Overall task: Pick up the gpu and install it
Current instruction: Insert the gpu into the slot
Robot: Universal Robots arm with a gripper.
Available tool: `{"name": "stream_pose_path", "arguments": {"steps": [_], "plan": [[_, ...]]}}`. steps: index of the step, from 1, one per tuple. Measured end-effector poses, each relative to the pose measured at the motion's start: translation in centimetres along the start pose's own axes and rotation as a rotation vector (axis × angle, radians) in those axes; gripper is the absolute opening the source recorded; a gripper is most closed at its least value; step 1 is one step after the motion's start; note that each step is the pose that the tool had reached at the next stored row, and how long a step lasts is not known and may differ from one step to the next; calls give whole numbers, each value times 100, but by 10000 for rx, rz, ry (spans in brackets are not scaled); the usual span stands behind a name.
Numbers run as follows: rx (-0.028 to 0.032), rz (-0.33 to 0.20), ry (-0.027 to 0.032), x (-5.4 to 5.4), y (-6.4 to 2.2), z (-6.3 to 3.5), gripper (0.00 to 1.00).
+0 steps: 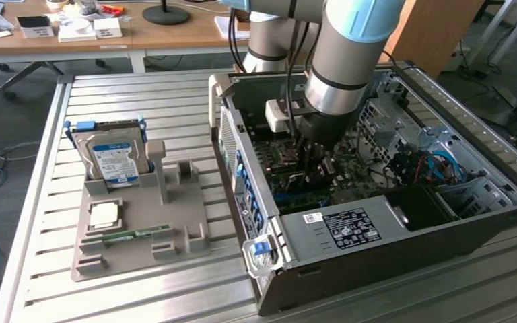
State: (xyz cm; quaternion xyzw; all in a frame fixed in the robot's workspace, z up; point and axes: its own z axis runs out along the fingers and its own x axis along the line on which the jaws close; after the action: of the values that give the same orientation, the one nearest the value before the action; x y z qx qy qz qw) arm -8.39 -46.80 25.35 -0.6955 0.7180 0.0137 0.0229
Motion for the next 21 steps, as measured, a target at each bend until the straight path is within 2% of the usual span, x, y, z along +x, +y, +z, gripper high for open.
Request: {"name": "stream_pose_path", "arguments": {"steps": [15, 16, 17, 18, 19, 21], "plan": [[-1, 1, 3, -26, 1, 0, 40], [-1, 1, 3, -26, 1, 0, 39], [-1, 0, 4, -26, 1, 0, 33], [-2, 0, 8, -26, 1, -1, 33], [-2, 0, 6, -26, 1, -1, 27], [-2, 0, 4, -26, 1, 0, 27]]}}
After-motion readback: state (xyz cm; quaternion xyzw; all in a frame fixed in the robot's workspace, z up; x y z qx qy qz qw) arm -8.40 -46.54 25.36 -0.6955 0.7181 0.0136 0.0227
